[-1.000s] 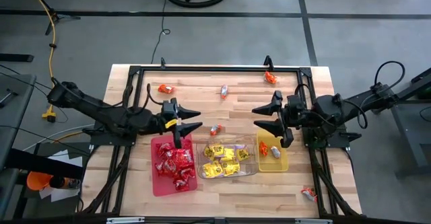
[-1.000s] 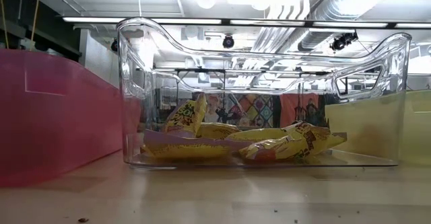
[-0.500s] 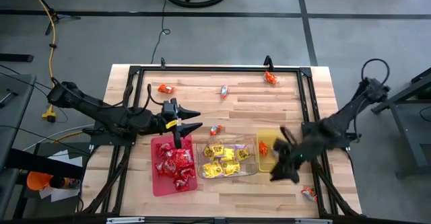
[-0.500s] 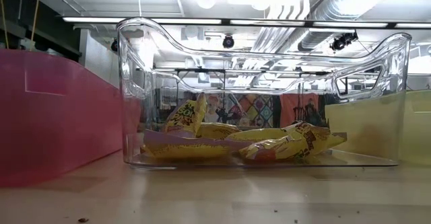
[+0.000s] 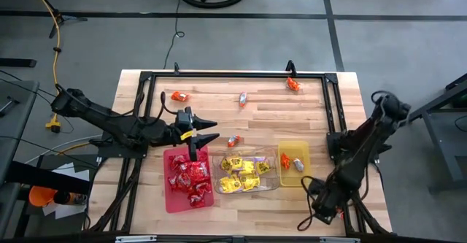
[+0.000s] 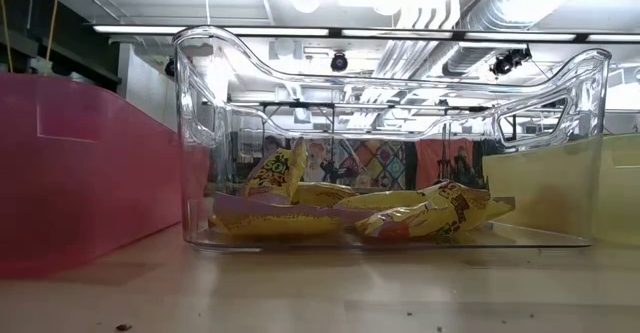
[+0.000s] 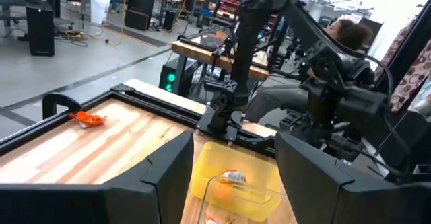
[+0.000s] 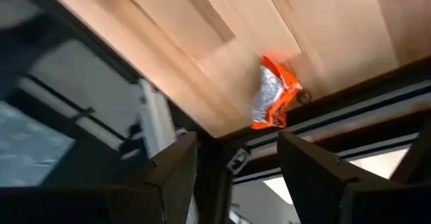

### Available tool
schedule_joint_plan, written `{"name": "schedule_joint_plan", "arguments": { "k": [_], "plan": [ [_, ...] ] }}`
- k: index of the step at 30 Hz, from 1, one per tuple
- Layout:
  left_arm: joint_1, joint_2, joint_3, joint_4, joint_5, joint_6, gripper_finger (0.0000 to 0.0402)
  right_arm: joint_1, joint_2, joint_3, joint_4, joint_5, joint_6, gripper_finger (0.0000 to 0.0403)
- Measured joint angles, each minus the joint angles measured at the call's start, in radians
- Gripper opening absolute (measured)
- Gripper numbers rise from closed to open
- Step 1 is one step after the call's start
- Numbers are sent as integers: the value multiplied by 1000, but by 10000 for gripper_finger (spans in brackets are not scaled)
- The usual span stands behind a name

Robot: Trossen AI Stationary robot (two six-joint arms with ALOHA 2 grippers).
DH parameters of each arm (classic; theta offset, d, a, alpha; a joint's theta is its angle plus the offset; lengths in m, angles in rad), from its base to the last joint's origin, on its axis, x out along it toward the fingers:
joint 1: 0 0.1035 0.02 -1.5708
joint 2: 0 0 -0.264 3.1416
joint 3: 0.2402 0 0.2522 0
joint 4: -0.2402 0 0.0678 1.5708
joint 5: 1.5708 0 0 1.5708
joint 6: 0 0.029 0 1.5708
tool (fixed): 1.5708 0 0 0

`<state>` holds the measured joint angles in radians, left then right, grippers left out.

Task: Sort candy
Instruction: Put the orange chocolate into the yellow bin

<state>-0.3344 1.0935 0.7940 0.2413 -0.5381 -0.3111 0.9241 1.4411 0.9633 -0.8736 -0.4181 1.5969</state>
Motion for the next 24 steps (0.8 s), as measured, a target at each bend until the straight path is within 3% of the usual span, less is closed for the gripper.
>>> {"name": "schedule_joint_plan", "arguments": {
  "k": [8, 19, 24],
  "plan": [
    [0, 0, 0, -12, 0, -1, 197, 15, 153, -47, 61, -73, -48, 201],
    [0, 0, 0, -19, 0, -1, 197, 15, 287, -64, 83, -72, -98, 201],
    [0, 0, 0, -46, -1, -1, 197, 15, 298, -63, 86, -93, -122, 163]
  ]
}}
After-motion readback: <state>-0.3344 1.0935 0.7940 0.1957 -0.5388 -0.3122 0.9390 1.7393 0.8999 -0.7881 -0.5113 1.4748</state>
